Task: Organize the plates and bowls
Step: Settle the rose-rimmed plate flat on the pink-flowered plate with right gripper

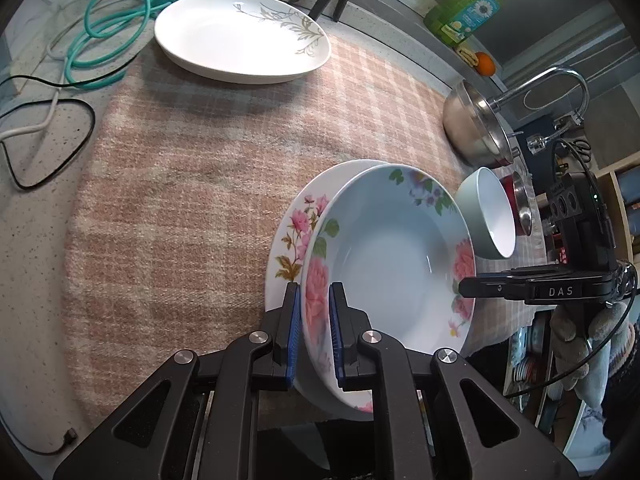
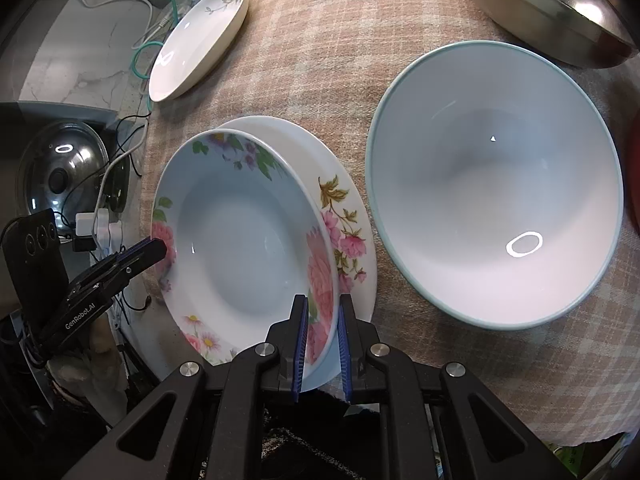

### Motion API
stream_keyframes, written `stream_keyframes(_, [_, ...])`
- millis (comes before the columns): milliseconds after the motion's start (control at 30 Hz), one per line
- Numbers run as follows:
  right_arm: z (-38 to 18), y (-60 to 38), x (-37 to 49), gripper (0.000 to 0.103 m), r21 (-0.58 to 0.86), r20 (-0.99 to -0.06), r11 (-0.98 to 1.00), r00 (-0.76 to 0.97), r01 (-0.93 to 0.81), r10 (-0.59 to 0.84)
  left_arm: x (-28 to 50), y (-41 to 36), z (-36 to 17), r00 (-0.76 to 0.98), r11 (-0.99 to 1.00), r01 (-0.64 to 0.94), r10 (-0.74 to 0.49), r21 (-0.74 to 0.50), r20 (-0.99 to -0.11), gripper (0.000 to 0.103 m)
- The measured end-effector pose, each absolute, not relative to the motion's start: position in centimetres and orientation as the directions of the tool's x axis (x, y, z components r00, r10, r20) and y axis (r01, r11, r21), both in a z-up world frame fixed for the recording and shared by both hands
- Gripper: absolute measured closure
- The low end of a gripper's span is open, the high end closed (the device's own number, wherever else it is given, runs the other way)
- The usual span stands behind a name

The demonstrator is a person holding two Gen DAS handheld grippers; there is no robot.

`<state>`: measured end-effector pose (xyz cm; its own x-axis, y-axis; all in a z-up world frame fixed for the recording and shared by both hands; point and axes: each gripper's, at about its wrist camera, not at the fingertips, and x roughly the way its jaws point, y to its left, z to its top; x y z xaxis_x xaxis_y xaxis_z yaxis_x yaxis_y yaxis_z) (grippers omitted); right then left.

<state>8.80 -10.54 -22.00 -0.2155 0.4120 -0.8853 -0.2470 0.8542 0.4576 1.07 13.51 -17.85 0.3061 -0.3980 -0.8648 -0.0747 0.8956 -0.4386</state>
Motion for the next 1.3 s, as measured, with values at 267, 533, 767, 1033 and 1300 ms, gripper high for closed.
stream_keyframes(267, [-22.0, -10.3, 8.8, 0.090, 0.450, -0.889, 0.856, -0.223, -0.256, 0.400, 1.0, 13.6, -18.2, 0.295, 0.896, -0.081, -0.397, -0.436, -0.869, 0.091])
stream_keyframes(533, [-21.9, -9.9, 8.9, 0.090, 0.434, -0.896, 0.862, -0.227, -0.262, 0.382, 1.0, 13.7, -18.3, 0.295, 0.895, -0.084, -0.398, -0.439, -0.868, 0.091])
stream_keyframes(767, [-21.9, -9.8, 9.0, 0.090, 0.426, -0.899, 0.866, -0.231, -0.262, 0.372, 1.2, 13.7, -18.2, 0.295, 0.897, -0.079, -0.395, -0.434, -0.870, 0.091])
stream_keyframes(1033, [-21.9, -9.5, 9.3, 0.088, 0.423, -0.900, 0.869, -0.232, -0.257, 0.369, 1.1, 13.7, -18.3, 0.295, 0.896, -0.080, -0.398, -0.437, -0.869, 0.091])
stream_keyframes(1300, [-22.0, -9.6, 9.3, 0.087, 0.425, -0.898, 0.870, -0.241, -0.250, 0.369, 1.2, 13.8, -18.3, 0.293, 0.895, -0.079, -0.400, -0.439, -0.868, 0.091])
